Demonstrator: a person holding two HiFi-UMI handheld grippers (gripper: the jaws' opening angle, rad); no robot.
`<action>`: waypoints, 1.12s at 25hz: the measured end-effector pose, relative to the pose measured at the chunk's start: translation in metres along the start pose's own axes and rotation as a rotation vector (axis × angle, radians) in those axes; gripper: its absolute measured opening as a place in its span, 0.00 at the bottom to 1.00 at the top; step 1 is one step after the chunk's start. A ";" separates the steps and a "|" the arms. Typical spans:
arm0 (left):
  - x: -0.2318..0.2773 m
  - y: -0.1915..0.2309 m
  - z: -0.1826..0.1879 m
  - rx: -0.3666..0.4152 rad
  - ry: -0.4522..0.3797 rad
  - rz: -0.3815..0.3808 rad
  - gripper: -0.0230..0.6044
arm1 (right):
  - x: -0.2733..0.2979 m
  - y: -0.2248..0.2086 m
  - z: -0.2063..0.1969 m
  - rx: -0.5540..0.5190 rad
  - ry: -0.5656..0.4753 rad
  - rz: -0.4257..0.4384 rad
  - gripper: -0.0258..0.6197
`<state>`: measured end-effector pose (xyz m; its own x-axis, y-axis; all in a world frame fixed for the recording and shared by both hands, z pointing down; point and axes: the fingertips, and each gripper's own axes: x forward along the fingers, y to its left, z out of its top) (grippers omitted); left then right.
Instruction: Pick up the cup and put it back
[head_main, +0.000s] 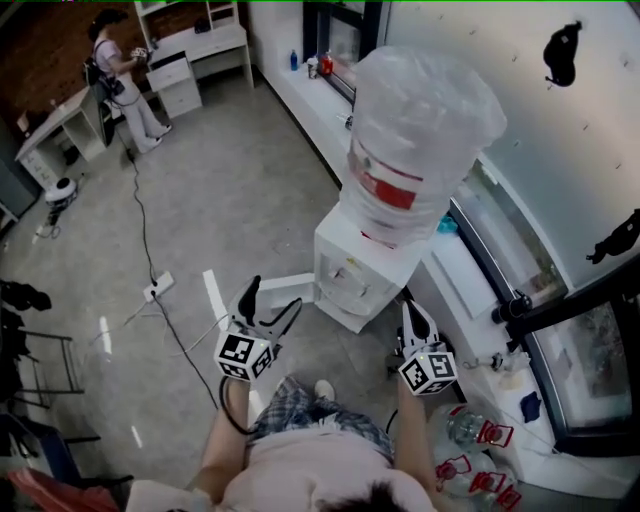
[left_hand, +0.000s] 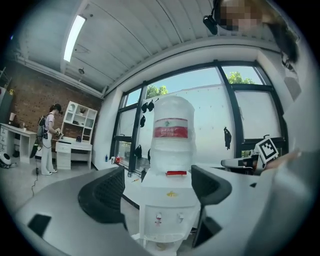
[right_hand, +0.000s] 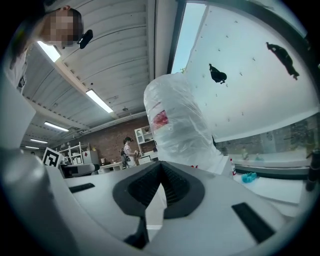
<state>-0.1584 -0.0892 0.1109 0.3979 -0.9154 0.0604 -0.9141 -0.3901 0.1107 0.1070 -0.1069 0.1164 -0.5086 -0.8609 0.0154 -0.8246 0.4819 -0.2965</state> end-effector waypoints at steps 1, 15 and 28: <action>0.009 0.003 0.002 0.004 0.002 -0.022 0.68 | 0.003 0.000 0.000 -0.002 -0.005 -0.019 0.07; 0.077 0.021 0.002 0.024 0.040 -0.242 0.68 | 0.026 0.002 -0.014 -0.020 -0.032 -0.189 0.07; 0.095 0.013 -0.050 0.053 0.058 -0.248 0.68 | 0.031 -0.015 -0.060 -0.028 0.003 -0.152 0.07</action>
<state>-0.1288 -0.1765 0.1682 0.6132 -0.7843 0.0946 -0.7900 -0.6083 0.0768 0.0884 -0.1310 0.1785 -0.3781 -0.9238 0.0610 -0.8987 0.3504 -0.2636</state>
